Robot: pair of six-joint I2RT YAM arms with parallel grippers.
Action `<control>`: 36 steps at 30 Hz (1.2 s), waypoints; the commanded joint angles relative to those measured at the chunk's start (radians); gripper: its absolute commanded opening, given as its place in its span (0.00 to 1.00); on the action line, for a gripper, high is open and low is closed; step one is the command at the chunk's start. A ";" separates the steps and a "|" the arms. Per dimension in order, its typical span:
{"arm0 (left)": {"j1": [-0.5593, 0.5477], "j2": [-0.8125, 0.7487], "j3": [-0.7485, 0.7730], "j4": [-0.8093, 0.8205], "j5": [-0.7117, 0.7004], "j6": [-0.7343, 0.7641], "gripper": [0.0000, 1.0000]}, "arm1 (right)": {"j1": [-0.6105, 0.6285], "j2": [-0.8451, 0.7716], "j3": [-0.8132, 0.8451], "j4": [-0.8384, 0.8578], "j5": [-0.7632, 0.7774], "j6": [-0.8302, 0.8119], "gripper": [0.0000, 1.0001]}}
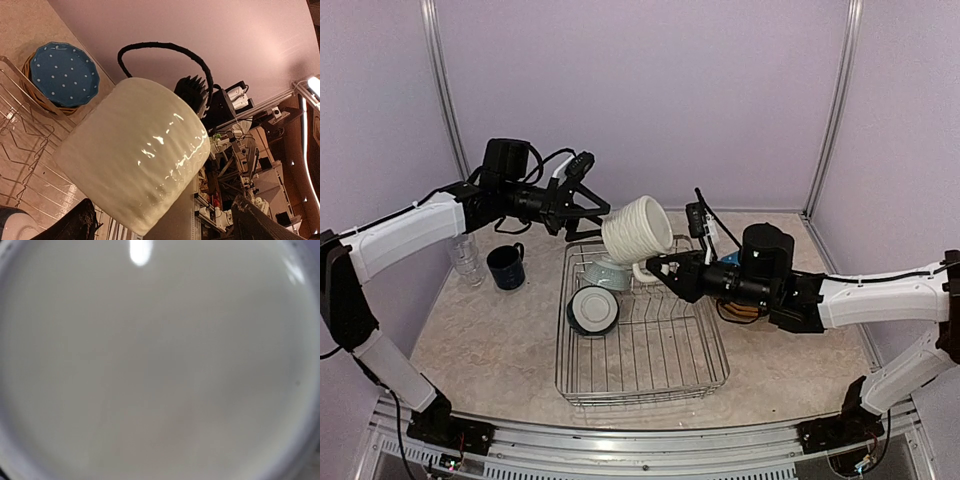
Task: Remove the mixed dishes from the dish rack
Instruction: Pass from the right arm to the left
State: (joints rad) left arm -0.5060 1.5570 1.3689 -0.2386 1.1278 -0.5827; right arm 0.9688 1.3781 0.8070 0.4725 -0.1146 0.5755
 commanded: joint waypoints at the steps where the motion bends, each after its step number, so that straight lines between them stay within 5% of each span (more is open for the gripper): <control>1: -0.009 0.000 -0.053 0.227 0.123 -0.132 0.87 | -0.001 0.010 0.035 0.311 -0.047 0.025 0.00; 21: -0.032 0.040 -0.176 0.825 0.225 -0.569 0.48 | 0.001 0.227 0.027 0.750 -0.074 0.110 0.00; 31: -0.018 0.054 -0.179 0.862 0.219 -0.600 0.29 | 0.006 0.302 0.061 0.785 -0.076 0.129 0.00; 36: -0.006 0.052 -0.179 0.858 0.211 -0.595 0.08 | 0.008 0.313 0.075 0.781 -0.074 0.132 0.00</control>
State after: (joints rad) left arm -0.5201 1.6066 1.1954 0.5884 1.3315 -1.1763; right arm 0.9722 1.6936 0.8276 1.1294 -0.1986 0.7124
